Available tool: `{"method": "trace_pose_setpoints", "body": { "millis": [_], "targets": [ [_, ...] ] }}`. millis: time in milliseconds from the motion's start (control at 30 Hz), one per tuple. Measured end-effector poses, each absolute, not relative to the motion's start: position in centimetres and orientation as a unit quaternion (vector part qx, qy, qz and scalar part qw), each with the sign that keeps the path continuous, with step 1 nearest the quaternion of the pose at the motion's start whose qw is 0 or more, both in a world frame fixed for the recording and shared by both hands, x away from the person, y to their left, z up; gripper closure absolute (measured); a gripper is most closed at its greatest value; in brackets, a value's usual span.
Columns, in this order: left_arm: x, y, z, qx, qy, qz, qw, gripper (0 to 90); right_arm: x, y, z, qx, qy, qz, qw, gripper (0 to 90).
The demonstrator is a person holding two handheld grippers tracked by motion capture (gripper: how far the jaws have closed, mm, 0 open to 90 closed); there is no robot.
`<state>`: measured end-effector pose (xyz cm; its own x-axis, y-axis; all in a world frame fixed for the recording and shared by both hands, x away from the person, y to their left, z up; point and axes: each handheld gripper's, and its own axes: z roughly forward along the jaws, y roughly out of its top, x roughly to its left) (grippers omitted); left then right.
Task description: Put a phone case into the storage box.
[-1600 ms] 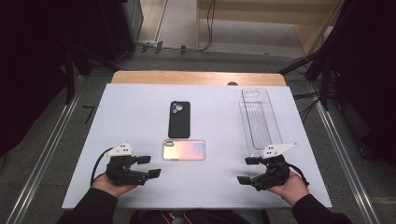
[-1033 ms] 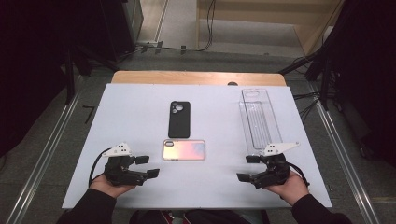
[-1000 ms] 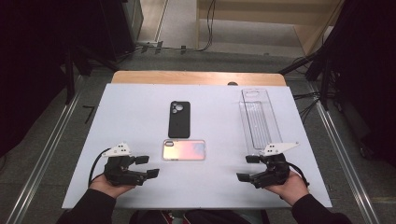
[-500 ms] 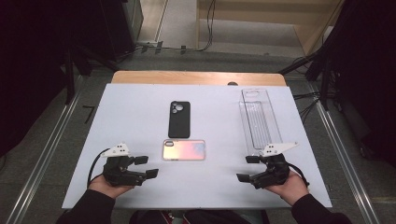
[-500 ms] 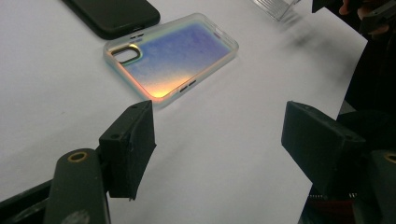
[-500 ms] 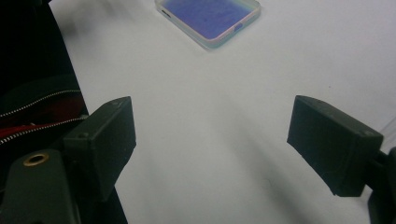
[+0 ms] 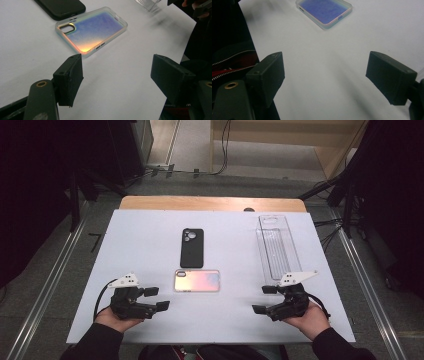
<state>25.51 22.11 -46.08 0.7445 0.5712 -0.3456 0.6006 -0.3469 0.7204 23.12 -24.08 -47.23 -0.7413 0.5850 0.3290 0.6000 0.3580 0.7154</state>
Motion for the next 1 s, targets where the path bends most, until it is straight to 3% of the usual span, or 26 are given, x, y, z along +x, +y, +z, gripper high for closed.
{"method": "trace_pose_setpoints", "body": {
  "millis": [1000],
  "targets": [
    [25.6, 22.0, -46.5, 0.820, 0.365, -0.014, 0.440, 26.3, 25.7, -20.3, -44.6, -0.379, -0.809, -0.450, -0.014, 13.8]
  ]
}}
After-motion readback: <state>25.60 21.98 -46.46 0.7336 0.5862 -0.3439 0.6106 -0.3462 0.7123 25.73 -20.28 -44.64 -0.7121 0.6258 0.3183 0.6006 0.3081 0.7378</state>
